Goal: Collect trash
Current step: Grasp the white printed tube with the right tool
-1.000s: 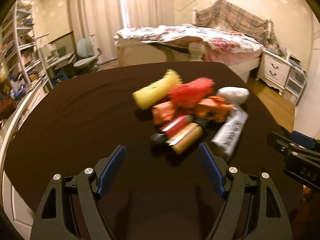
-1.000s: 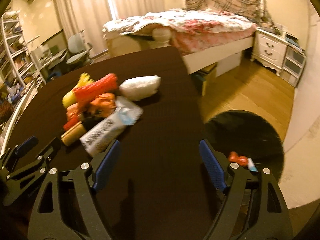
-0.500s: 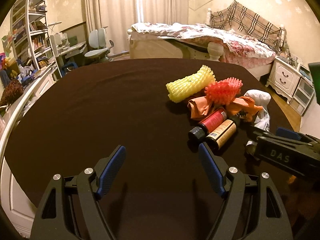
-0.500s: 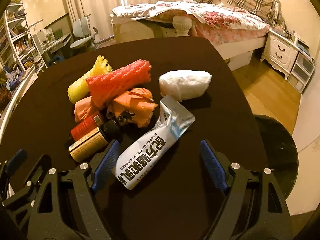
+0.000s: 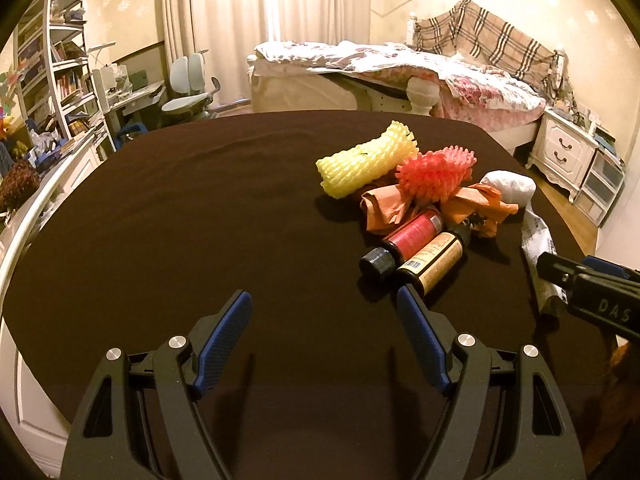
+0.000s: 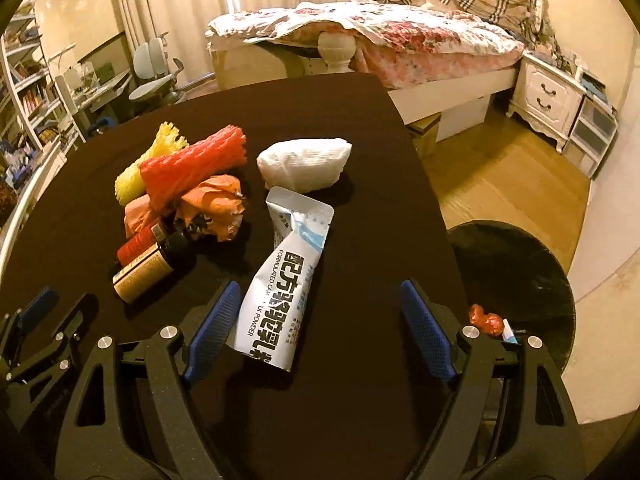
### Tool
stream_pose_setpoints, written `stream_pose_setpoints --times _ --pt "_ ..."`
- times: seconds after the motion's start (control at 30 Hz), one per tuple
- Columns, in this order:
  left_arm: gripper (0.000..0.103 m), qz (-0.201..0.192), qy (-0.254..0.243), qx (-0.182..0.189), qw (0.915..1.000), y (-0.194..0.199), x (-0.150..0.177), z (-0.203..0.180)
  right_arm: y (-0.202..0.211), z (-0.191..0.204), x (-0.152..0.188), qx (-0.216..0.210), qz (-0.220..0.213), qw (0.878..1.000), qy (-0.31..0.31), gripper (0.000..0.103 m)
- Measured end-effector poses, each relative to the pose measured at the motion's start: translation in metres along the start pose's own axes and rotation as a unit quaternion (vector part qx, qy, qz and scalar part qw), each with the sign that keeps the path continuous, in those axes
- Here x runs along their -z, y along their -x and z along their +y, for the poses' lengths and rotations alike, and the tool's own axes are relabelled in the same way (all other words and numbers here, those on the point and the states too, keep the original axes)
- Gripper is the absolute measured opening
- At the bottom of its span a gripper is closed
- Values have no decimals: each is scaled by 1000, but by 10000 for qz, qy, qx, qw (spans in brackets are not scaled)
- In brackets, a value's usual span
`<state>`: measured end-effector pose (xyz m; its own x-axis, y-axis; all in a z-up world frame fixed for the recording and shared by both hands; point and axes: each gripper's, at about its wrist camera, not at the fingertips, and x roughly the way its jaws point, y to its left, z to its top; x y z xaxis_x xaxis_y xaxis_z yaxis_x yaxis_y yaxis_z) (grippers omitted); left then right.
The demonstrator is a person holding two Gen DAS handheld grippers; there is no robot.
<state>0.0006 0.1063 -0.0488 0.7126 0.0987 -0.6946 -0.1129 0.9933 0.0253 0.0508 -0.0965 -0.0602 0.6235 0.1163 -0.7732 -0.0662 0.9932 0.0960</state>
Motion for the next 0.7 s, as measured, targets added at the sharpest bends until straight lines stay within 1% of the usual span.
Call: stream_pose_setpoints --times 0.07,0.13,0.2,0.23,0.27,0.3,0.33,0.5,0.7 --pt "75 1 16 6 10000 0 -1 -1 0 1 -1 -8 -46 10000 10 79" --pt "75 -14 -9 7 10000 0 -2 -1 0 5 -2 -11 -71 10000 68 73" --pt "75 -29 -37 22 10000 0 -2 -4 -4 10 -4 -34 -20 9998 181 54" --pt "75 -36 -52 34 10000 0 -3 -5 -6 13 -3 -42 9 9997 241 52" --pt "75 -46 -79 49 9999 0 -3 -6 -8 15 -3 -88 27 9995 289 43" --pt "75 -48 -95 56 9999 0 -4 -7 -9 17 -2 -96 50 9994 327 32" --pt "75 -50 -110 67 9999 0 -4 -8 -11 19 -1 -76 83 9992 375 30" --pt "75 -26 -155 125 9998 -3 -7 -12 -11 18 3 -93 63 9991 406 29" --pt "75 -48 -392 290 9988 -6 -13 -29 -12 8 0 -162 55 9996 239 29"
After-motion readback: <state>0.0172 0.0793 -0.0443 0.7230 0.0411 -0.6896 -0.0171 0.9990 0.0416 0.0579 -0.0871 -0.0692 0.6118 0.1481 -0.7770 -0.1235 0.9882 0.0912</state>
